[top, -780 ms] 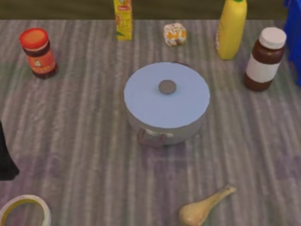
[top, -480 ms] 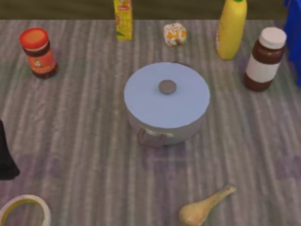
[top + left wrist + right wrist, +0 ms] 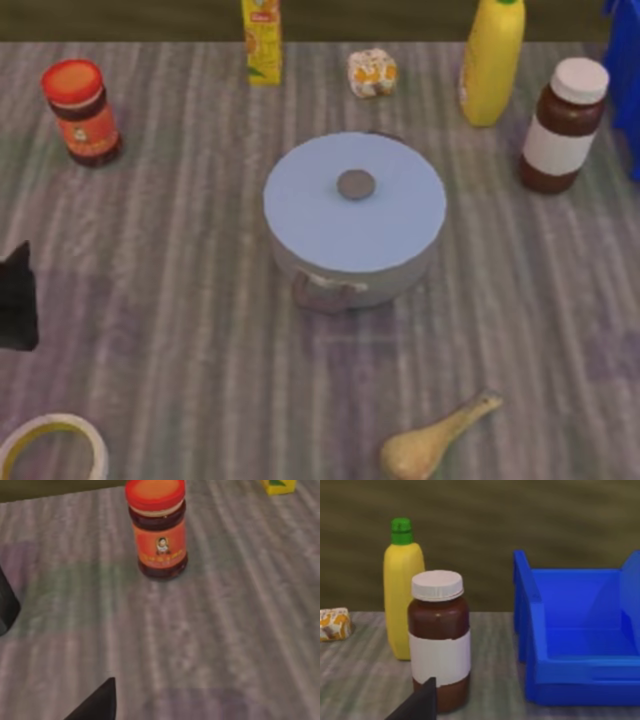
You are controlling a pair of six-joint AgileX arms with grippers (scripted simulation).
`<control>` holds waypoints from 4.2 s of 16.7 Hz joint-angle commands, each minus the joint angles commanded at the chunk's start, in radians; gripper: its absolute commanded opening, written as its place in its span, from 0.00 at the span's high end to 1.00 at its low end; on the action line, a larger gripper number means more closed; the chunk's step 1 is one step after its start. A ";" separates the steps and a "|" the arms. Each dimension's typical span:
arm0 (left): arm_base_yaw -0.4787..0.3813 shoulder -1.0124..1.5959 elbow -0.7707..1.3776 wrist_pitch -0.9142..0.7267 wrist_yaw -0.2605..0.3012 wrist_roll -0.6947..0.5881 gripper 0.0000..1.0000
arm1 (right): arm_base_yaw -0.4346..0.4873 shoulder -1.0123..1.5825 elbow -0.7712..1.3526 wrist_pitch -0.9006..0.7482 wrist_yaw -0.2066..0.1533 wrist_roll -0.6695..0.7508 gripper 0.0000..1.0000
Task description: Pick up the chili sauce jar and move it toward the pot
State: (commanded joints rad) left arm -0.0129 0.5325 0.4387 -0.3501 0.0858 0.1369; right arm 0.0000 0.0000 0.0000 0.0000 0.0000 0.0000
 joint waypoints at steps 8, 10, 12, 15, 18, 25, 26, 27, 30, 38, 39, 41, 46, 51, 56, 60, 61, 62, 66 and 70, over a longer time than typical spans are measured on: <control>-0.002 0.745 0.760 -0.430 0.095 0.225 0.00 | 0.000 0.000 0.000 0.000 0.000 0.000 0.00; 0.003 0.944 0.979 -0.537 0.113 0.290 0.00 | 0.000 0.000 0.000 0.000 0.000 0.000 0.00; 0.009 1.141 1.199 -0.640 0.129 0.354 0.00 | 0.000 0.000 0.000 0.000 0.000 0.000 0.00; 0.020 1.426 1.524 -0.784 0.145 0.448 0.00 | 0.000 0.000 0.000 0.000 0.000 0.000 0.00; 0.035 1.687 1.826 -0.913 0.155 0.533 0.00 | 0.000 0.000 0.000 0.000 0.000 0.000 0.00; 0.067 2.126 2.348 -1.123 0.158 0.676 0.00 | 0.000 0.000 0.000 0.000 0.000 0.000 0.00; 0.071 2.161 2.391 -1.139 0.158 0.688 0.00 | 0.000 0.000 0.000 0.000 0.000 0.000 0.00; 0.073 2.188 2.424 -1.152 0.157 0.697 0.00 | 0.000 0.000 0.000 0.000 0.000 0.000 0.00; 0.077 2.221 2.464 -1.167 0.156 0.707 0.00 | 0.000 0.000 0.000 0.000 0.000 0.000 0.00; 0.066 2.217 2.385 -1.091 0.154 0.697 0.00 | 0.000 0.000 0.000 0.000 0.000 0.000 0.00; 0.063 2.216 2.345 -1.053 0.153 0.694 0.00 | 0.000 0.000 0.000 0.000 0.000 0.000 0.00; 0.058 2.215 2.282 -0.990 0.152 0.689 0.00 | 0.000 0.000 0.000 0.000 0.000 0.000 0.00; 0.056 2.215 2.261 -0.968 0.152 0.687 0.00 | 0.000 0.000 0.000 0.000 0.000 0.000 0.00; 0.056 2.215 2.261 -0.968 0.152 0.687 0.38 | 0.000 0.000 0.000 0.000 0.000 0.000 0.00; 0.056 2.215 2.261 -0.968 0.152 0.687 0.75 | 0.000 0.000 0.000 0.000 0.000 0.000 0.00; 0.056 2.215 2.261 -0.968 0.152 0.687 1.00 | 0.000 0.000 0.000 0.000 0.000 0.000 0.00; 0.056 2.215 2.261 -0.968 0.152 0.687 1.00 | 0.000 0.000 0.000 0.000 0.000 0.000 0.00; 0.056 2.215 2.261 -0.968 0.152 0.687 1.00 | 0.000 0.000 0.000 0.000 0.000 0.000 0.00; 0.056 2.215 2.261 -0.968 0.152 0.687 1.00 | 0.000 0.000 0.000 0.000 0.000 0.000 0.00; 0.060 2.201 2.246 -0.966 0.151 0.689 1.00 | 0.000 0.000 0.000 0.000 0.000 0.000 0.00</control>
State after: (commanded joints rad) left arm 0.0475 2.7330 2.6851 -1.3160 0.2370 0.8256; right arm 0.0000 0.0000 0.0000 0.0000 0.0000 0.0000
